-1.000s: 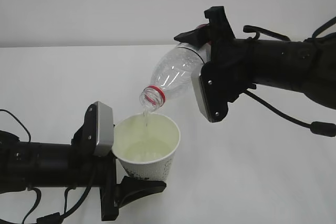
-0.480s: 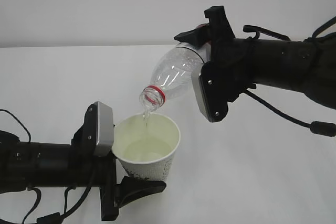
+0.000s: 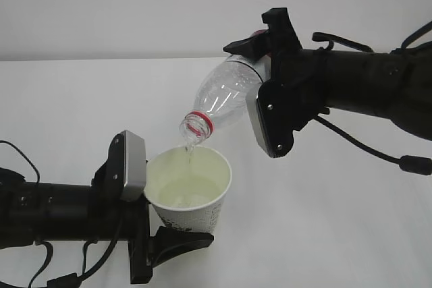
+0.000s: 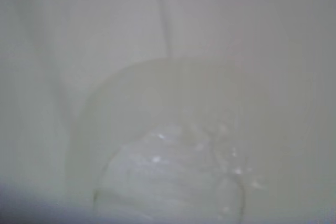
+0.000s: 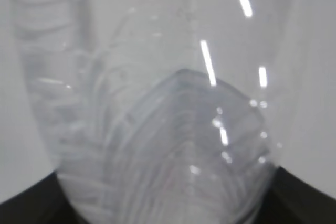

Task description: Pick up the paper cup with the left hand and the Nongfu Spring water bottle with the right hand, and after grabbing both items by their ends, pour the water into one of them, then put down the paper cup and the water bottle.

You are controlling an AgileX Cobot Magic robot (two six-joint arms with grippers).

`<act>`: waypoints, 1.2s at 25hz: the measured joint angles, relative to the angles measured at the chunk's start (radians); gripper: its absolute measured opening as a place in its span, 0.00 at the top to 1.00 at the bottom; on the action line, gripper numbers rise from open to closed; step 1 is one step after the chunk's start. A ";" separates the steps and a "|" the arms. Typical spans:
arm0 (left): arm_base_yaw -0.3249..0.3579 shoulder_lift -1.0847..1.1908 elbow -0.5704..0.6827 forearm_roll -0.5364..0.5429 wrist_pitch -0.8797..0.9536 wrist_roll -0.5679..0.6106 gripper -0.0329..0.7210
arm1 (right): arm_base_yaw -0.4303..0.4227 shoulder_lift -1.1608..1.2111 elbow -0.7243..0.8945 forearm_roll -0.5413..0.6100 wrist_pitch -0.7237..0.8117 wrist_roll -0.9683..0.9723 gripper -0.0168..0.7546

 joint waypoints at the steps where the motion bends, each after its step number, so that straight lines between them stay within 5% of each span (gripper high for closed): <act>1: 0.000 0.000 0.000 0.000 0.000 0.000 0.28 | 0.000 0.000 0.000 0.000 0.000 0.000 0.32; 30: 0.000 0.000 0.000 -0.002 0.006 0.000 0.28 | 0.000 0.000 0.000 0.000 -0.026 -0.018 0.32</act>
